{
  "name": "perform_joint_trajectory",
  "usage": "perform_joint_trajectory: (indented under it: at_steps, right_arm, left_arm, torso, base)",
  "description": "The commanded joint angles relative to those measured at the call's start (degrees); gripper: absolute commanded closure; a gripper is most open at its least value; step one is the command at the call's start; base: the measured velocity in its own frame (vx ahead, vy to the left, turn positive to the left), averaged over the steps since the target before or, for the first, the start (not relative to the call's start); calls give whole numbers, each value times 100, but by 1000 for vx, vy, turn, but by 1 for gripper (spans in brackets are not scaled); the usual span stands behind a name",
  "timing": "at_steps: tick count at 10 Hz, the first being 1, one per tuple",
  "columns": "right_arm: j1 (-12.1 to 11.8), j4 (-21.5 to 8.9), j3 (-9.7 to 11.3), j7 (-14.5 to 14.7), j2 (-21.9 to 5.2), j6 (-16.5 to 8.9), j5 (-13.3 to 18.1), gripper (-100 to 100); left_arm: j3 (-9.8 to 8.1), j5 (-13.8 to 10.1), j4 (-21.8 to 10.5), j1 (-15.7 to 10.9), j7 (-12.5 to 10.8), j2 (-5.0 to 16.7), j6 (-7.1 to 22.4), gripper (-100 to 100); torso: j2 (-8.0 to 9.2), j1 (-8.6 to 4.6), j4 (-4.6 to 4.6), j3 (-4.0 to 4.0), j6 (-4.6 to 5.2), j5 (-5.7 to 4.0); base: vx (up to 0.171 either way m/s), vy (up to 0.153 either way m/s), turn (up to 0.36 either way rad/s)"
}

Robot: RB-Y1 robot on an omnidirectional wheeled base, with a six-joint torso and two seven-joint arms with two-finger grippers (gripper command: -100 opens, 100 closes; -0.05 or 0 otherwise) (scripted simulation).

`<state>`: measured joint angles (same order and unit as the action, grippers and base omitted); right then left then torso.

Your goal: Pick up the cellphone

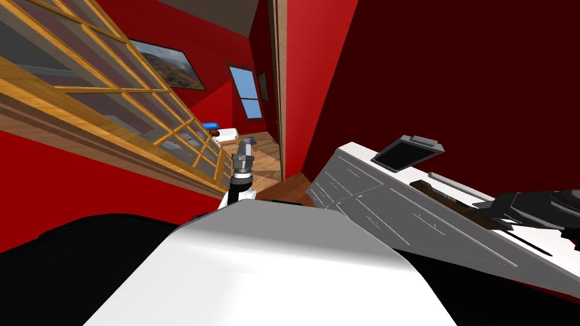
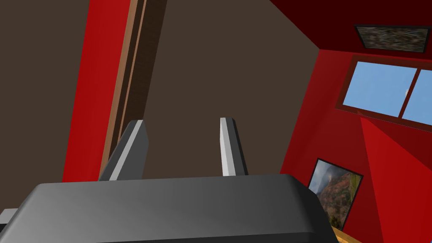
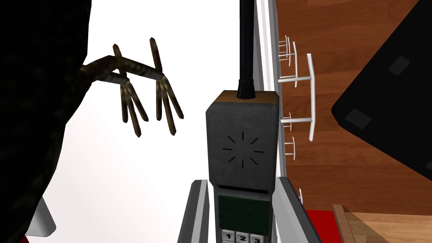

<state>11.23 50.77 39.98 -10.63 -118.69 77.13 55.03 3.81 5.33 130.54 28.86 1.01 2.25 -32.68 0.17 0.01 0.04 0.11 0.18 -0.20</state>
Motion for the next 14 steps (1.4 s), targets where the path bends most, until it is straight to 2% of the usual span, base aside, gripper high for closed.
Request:
perform_joint_trajectory:
  at_steps: [1, 3, 4, 5, 9, 11, 12, 13, 14]
  right_arm:
    - [0, 0, 0, 0, 0, 0, 0, 100]
    - [-1, 2, 1, 0, 1, 4, 0, 100]
    - [0, 1, 0, 0, 1, 3, -1, 0]
    - [25, 60, -67, 116, -5, 72, 35, 100]
    - [158, 365, -229, 454, -140, 176, 85, 100]
    - [237, 548, -327, 656, -221, 239, 115, 100]
    - [237, 548, -327, 656, -221, 239, 115, 100]
    - [246, 568, -229, 639, -247, 186, 57, 100]
    - [246, 565, -241, 645, -245, 196, 65, 0]
  left_arm:
    - [0, 0, 0, 0, 0, 0, 0, 0]
    - [0, 0, 0, 0, 0, 0, 0, 0]
    - [0, 0, 0, 0, 0, 0, 0, 0]
    - [0, 0, 0, 0, 0, 0, 0, 0]
    - [-1, 0, 1, 4, 0, 1, -1, 0]
    - [-1, 0, 1, 2, 0, 0, -1, 0]
    - [-1, 0, 1, 3, 0, 1, -1, 0]
    - [0, 0, 0, 1, 0, 0, 0, 0]
    - [0, 0, 0, 0, 0, 0, 0, 0]
  torso:
    - [0, 0, 0, 0, 0, 0]
    - [-5, -5, -1, -3, -1, -1]
    - [-6, -6, -2, -4, -1, -1]
    - [-6, -6, -2, -4, -1, -1]
    - [-89, -1, -19, -51, 6, 7]
    - [-70, 5, -18, -42, -2, 6]
    - [-64, 5, -14, -37, 9, 7]
    - [-62, 8, -16, -38, -10, 7]
    - [-45, 1, -14, -29, -13, 5]
  base:
    - [0, 0, 0]
    - [0, 0, 0]
    - [0, 0, 0]
    - [82, 21, -238]
    - [219, 18, -334]
    - [154, 26, -311]
    - [141, 45, -171]
    - [52, 22, -9]
    - [9, 4, 5]
